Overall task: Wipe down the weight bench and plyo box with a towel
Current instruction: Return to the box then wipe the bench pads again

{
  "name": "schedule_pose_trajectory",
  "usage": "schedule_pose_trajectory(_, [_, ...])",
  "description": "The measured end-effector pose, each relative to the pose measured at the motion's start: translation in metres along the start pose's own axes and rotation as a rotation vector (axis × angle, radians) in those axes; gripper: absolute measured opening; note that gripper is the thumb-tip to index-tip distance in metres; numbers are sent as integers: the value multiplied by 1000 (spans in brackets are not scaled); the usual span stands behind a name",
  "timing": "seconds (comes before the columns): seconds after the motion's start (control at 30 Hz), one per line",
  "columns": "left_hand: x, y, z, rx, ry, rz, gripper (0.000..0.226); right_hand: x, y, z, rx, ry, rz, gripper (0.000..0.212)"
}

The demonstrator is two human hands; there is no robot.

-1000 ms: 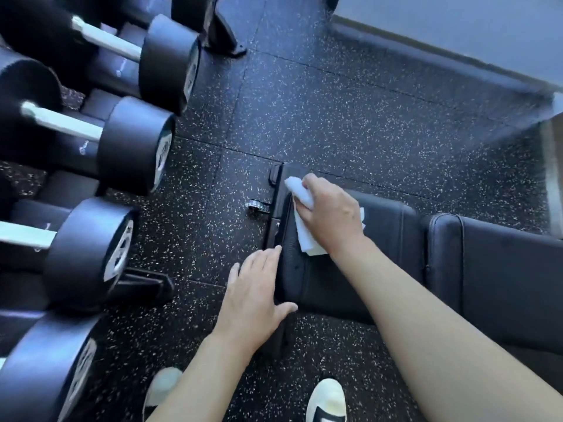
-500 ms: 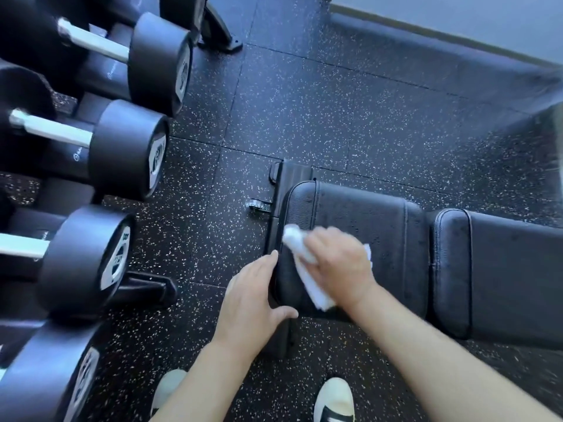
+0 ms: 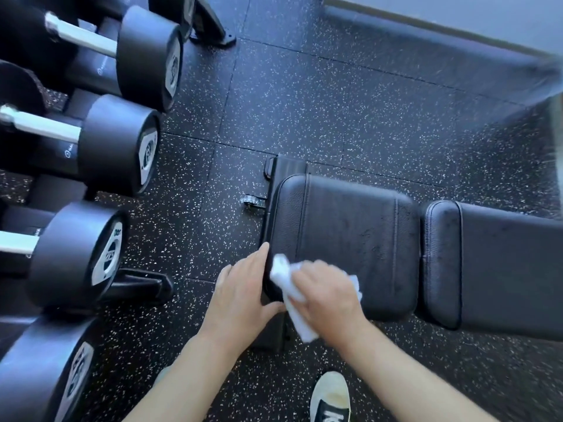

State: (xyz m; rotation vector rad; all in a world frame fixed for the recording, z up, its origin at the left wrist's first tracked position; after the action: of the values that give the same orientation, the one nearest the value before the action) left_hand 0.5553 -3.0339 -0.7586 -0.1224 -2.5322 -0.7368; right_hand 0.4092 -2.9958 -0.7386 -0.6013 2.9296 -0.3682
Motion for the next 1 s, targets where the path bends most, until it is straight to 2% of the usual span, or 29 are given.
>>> schedule_pose_trajectory(0.07, [4, 0, -5, 9, -3, 30, 112, -5, 18, -14, 38, -97, -127, 24])
schedule_pose_trajectory(0.13, [13, -4, -9, 20, -52, 90, 110, 19, 12, -16, 24, -33, -174, 23])
schedule_pose_trajectory(0.2, [24, -11, -9, 25, -136, 121, 102, 65, -14, -13, 51, 15, -43, 25])
schedule_pose_trajectory(0.33, [45, -33, -9, 70, -187, 90, 80, 163, -65, -11, 138, 45, 365, 25])
schedule_pose_trajectory(0.43, [56, -53, -6, 112, -158, 56, 71, 174, -78, -7, 146, -2, 500, 24])
schedule_pose_trajectory(0.5, [62, -59, 1, 135, -137, 17, 68, 145, -67, -8, 184, -12, 433, 23])
schedule_pose_trajectory(0.63, [71, -51, 20, 180, -52, -38, 64, 71, 0, -13, 180, -58, 154, 24])
schedule_pose_trajectory(0.73, [69, -47, 26, 240, 6, -102, 63, 72, 41, -20, 127, -65, 43, 22])
schedule_pose_trajectory(0.8, [69, -48, 26, 261, 30, -130, 64, 99, 45, -28, 148, -31, 29, 21])
schedule_pose_trajectory(0.93, [68, -47, 26, 272, 27, -143, 65, 185, 16, -31, 182, 18, 333, 28])
schedule_pose_trajectory(1.0, [66, -47, 26, 273, 48, -148, 65, 199, -12, -25, 188, -17, 480, 31])
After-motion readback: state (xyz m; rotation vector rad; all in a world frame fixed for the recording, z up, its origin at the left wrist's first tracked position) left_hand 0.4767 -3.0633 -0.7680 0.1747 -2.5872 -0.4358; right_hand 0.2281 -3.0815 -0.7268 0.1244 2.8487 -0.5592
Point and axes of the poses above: each hand's wrist, its own y-axis away from the middle knuckle, its own z-axis out of the palm, x = y × z, the point moved 7 cm from there along -y, towards the middle knuckle, and after that the axes turned 14 degrees about -z, right-handed, at the moved point
